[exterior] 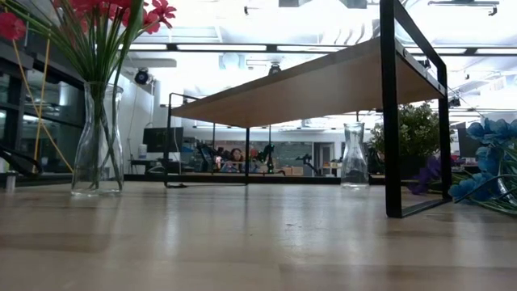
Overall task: Pick and place flowers into a vace then onto a shelf
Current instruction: Adjust the shelf
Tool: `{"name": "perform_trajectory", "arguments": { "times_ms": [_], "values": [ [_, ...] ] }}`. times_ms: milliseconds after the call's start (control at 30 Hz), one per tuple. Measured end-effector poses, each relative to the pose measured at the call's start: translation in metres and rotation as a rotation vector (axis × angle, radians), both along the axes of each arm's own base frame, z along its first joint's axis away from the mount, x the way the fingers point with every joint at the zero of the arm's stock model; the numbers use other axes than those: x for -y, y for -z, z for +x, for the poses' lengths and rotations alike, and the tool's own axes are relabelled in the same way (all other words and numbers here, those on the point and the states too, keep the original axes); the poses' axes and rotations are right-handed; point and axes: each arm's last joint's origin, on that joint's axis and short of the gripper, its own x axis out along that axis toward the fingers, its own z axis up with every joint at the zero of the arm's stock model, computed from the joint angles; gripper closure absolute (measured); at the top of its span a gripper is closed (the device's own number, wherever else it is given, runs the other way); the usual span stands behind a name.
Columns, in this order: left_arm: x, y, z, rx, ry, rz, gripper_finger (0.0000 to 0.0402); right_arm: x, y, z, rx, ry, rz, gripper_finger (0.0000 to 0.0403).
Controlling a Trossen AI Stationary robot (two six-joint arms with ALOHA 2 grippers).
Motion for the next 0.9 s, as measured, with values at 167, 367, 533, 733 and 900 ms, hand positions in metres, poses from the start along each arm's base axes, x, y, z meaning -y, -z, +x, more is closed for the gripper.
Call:
{"name": "perform_trajectory", "arguments": {
  "times_ms": [167,367,533,733,900],
  "values": [
    [0.000,0.000,0.000,-0.001,0.006,0.005,0.0163,0.007,0.000,0.006,0.018,0.018,-0.021,0.0336],
    [0.000,0.000,0.000,-0.004,0.011,0.006,0.0163,0.019,0.000,0.016,0.020,0.018,-0.041,0.0336],
    [0.001,0.000,0.000,-0.004,0.023,0.007,0.0163,0.029,0.000,0.024,-0.003,0.001,-0.037,0.0336],
    [0.001,0.000,0.000,-0.003,0.023,0.003,0.0163,0.042,0.000,0.032,-0.024,-0.024,-0.039,0.0336],
    [0.001,0.000,0.000,-0.003,0.023,0.000,0.0163,0.051,0.000,0.038,-0.033,-0.037,-0.048,0.0336]
  ]
}}
